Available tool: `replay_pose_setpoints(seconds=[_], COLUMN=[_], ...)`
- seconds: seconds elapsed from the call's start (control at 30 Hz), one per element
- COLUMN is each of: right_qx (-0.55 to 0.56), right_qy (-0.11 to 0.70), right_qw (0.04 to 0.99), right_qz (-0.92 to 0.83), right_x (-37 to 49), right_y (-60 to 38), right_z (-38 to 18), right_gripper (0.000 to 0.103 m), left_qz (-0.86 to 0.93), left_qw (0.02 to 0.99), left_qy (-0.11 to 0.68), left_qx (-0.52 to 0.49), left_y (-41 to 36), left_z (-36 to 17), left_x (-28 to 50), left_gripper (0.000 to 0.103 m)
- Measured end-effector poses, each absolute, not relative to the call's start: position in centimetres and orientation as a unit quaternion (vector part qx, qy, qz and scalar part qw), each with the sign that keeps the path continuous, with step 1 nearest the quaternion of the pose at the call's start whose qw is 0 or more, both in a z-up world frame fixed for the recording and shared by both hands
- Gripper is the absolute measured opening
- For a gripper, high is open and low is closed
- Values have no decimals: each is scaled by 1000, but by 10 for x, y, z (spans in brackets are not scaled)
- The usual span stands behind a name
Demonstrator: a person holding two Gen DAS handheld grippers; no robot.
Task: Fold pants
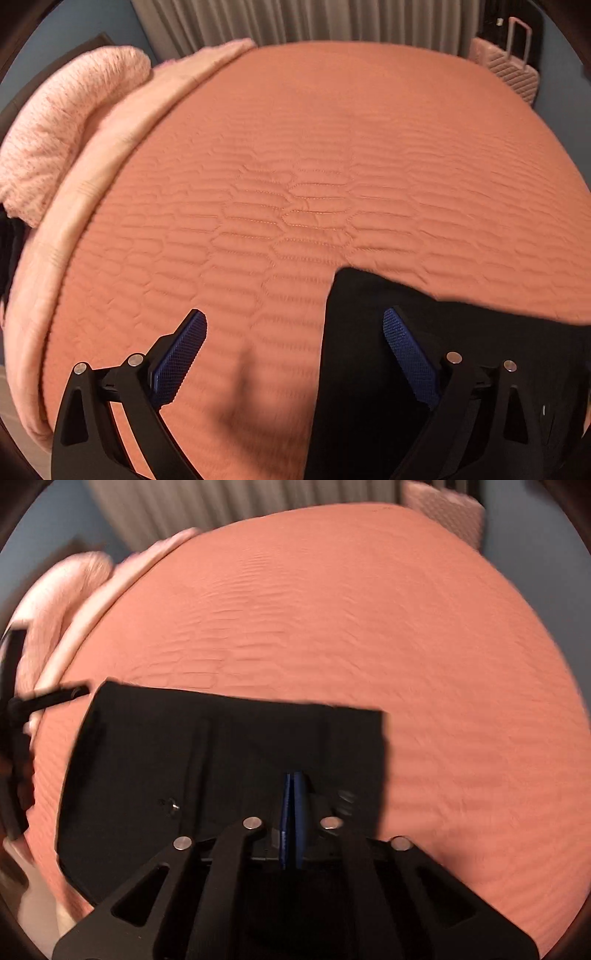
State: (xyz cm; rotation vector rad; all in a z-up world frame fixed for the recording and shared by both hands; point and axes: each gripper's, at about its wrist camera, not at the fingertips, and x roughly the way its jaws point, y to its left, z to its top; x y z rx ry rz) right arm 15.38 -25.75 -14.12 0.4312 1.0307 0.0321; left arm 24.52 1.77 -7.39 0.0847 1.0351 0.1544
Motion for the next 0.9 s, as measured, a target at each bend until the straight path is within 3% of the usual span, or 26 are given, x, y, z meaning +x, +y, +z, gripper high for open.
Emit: replay_pose_setpoints(seconds=[0.07,0.23,0.37,0.57,0.9], right_qx=[202,94,178,118,103], right_qy=[461,506,479,428,397], right_qw=[864,856,860,896,912], right_qz=[-5,37,-13,8,20], right_x=[127,91,52,12,-7], right_y=[-256,-218,-244,-210,-171], right_z=[-117,-137,-115,-52,-15], right_gripper=[7,3,7,10,10], left_qz=[57,33,52,51,18], left_qw=[874,860,843,856,884], left_qy=[479,502,530,511,464], left_qx=[65,88,79,57,55], left_y=[12,-11,5,1,-42], left_z=[-59,-82,-113,-73,-10], left_x=[209,127,105,85,42], left_gripper=[94,96,96,95,96])
